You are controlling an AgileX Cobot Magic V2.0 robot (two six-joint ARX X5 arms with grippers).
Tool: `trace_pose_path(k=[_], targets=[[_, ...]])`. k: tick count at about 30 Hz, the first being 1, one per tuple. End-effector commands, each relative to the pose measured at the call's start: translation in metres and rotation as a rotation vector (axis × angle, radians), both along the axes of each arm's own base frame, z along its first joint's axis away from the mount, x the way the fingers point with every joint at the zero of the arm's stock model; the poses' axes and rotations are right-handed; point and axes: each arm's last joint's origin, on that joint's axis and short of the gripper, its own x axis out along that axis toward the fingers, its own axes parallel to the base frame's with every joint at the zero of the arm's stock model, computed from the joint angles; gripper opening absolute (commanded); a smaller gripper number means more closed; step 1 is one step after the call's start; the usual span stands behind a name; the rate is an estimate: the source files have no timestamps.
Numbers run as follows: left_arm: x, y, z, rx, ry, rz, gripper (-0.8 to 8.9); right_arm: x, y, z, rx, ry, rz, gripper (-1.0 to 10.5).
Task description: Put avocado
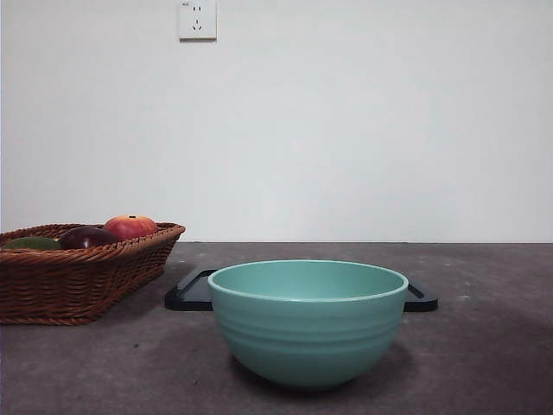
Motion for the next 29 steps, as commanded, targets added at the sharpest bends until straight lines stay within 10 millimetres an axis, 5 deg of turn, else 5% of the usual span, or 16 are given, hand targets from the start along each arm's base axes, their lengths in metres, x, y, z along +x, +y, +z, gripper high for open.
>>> trace_pose_path(k=[1, 6, 15, 29], targets=[[-0.007, 0.001, 0.029, -0.071, -0.102, 0.026, 0.17, -0.004, 0.0, 0.023, 0.081, -0.039, -0.012, 0.1], [-0.015, 0.002, 0.063, -0.154, -0.152, 0.04, 0.17, -0.005, 0.001, 0.058, 0.128, -0.038, 0.018, 0.1], [-0.02, -0.001, 0.113, -0.122, 0.03, -0.06, 0.17, 0.01, 0.009, 0.108, 0.154, 0.144, 0.165, 0.1], [0.016, -0.012, 0.185, -0.146, 0.197, -0.356, 0.17, 0.04, 0.035, 0.17, 0.011, 0.312, 0.583, 0.1]])
